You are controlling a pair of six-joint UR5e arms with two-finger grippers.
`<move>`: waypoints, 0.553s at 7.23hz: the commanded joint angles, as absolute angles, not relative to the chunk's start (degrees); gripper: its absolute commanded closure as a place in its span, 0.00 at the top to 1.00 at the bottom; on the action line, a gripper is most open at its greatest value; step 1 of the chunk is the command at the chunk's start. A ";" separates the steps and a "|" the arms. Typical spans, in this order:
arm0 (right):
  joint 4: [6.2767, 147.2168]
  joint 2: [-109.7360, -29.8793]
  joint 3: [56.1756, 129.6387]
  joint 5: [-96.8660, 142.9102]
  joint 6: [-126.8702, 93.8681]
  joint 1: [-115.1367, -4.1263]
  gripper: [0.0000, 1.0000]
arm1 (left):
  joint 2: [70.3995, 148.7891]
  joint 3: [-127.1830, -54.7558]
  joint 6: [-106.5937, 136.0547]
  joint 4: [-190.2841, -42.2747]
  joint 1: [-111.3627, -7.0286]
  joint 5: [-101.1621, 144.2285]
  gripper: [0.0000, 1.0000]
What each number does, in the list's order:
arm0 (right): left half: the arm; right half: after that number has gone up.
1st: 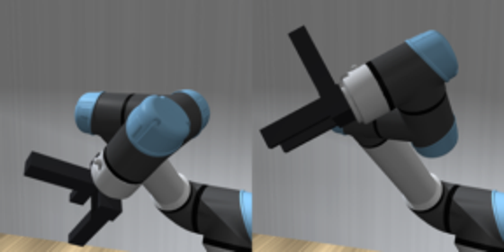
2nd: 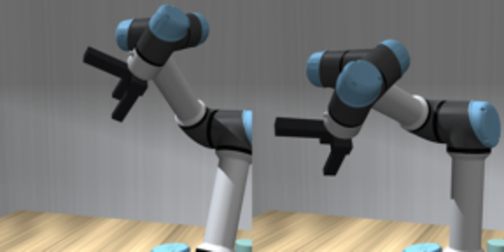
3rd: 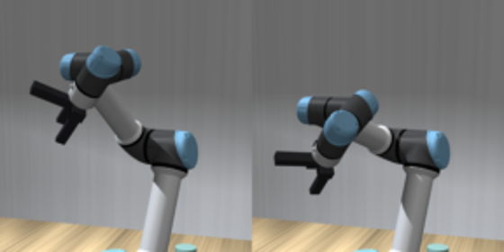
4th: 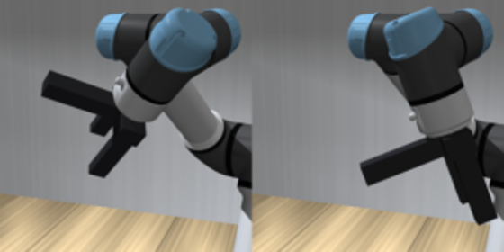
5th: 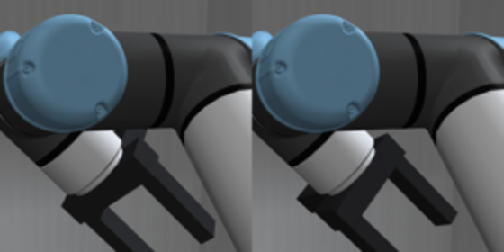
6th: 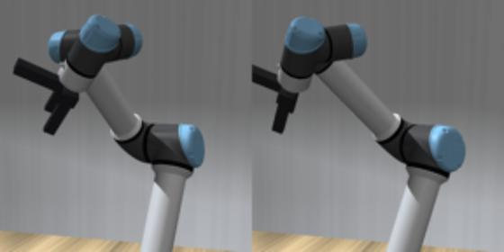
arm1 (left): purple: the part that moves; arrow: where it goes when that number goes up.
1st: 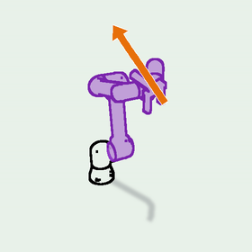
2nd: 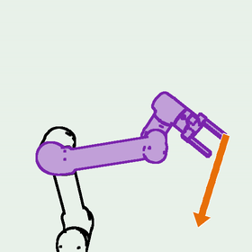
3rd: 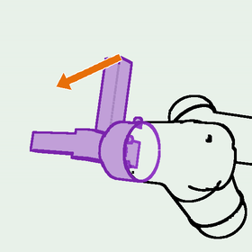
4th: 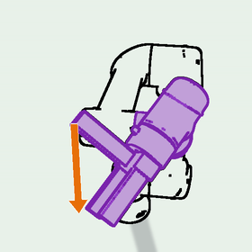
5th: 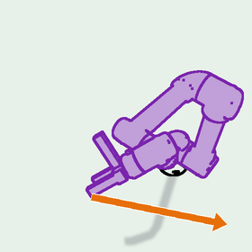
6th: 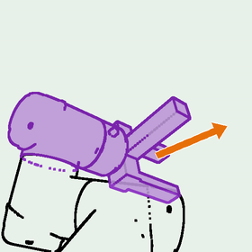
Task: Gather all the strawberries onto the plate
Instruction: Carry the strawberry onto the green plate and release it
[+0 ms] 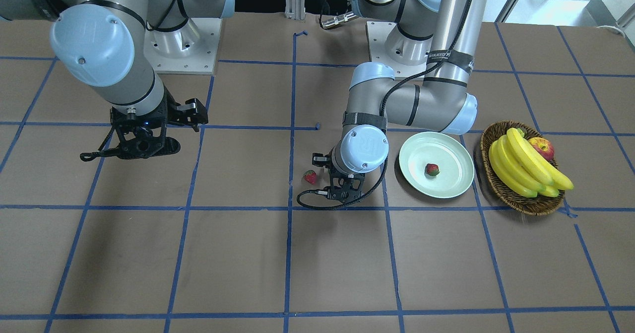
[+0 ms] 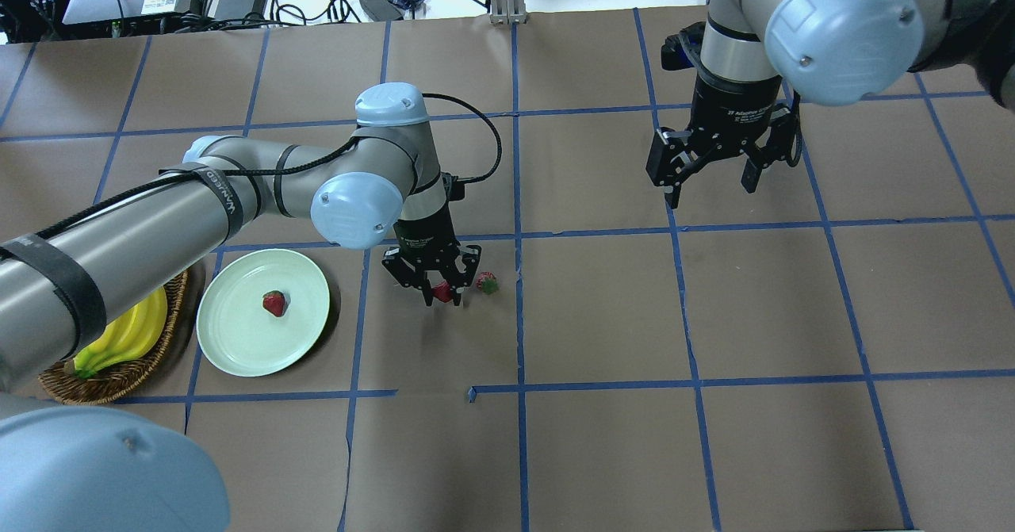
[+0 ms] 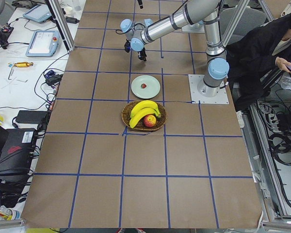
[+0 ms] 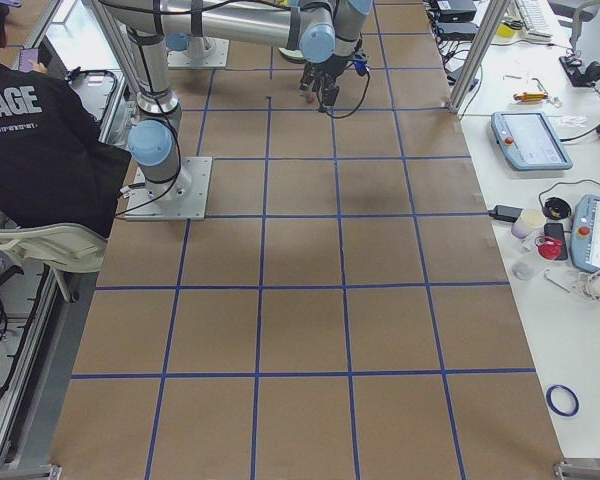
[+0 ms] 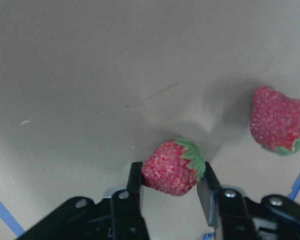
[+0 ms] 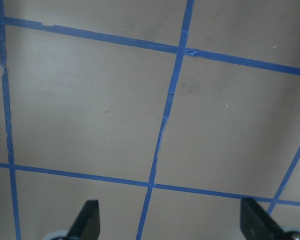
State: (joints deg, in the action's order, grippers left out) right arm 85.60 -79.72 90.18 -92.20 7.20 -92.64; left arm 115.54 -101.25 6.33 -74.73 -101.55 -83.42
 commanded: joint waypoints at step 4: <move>85.61 -79.72 90.18 -92.11 7.21 -92.64 1.00 | 110.57 -97.12 -6.72 -89.81 -90.38 -99.72 0.00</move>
State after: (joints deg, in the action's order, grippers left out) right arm 85.60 -79.72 90.18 -92.18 7.21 -92.64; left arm 111.13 -96.99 -1.73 -87.00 -93.96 -94.92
